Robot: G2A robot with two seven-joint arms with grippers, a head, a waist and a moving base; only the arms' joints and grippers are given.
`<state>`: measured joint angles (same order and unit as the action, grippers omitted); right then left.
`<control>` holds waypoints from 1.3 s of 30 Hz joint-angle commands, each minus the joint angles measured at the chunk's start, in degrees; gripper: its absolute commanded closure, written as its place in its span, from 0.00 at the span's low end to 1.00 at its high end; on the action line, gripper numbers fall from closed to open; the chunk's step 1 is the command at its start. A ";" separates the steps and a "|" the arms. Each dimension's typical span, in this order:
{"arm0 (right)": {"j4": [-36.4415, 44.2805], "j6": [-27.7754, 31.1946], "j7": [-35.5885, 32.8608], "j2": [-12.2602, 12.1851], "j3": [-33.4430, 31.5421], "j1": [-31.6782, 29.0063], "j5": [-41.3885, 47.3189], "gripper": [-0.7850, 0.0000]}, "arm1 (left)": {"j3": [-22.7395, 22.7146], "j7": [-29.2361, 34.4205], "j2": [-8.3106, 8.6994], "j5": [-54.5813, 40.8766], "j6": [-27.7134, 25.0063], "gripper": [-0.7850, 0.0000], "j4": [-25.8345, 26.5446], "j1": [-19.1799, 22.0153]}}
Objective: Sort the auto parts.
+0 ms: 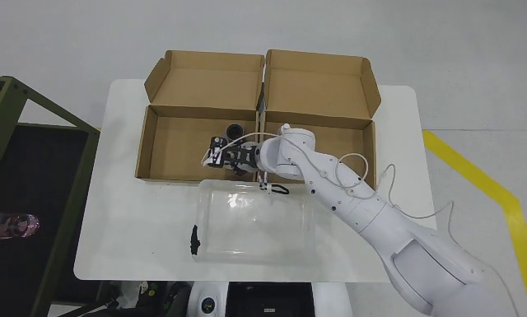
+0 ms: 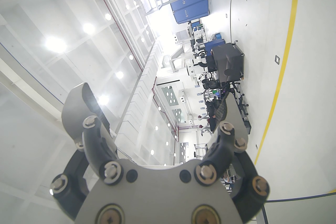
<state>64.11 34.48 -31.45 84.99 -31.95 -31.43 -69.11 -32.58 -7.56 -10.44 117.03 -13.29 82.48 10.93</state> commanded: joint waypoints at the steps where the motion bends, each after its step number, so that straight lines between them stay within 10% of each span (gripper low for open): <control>1: -0.43 -0.07 -0.16 0.26 0.10 0.10 0.09 0.96 | 0.00 0.00 0.00 0.00 0.00 0.00 0.00 0.00; 18: -2.49 0.80 -1.98 1.63 0.05 0.66 -1.56 0.57 | 0.00 0.00 0.00 0.00 0.00 0.00 0.00 0.00; 39: 6.81 3.16 -2.07 0.15 -5.97 -1.42 -2.21 0.56 | 0.00 0.00 0.00 0.00 0.00 0.00 0.00 0.00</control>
<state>70.34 37.61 -33.60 85.28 -37.43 -32.74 -71.28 -32.58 -7.56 -10.44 117.03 -13.29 82.48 10.93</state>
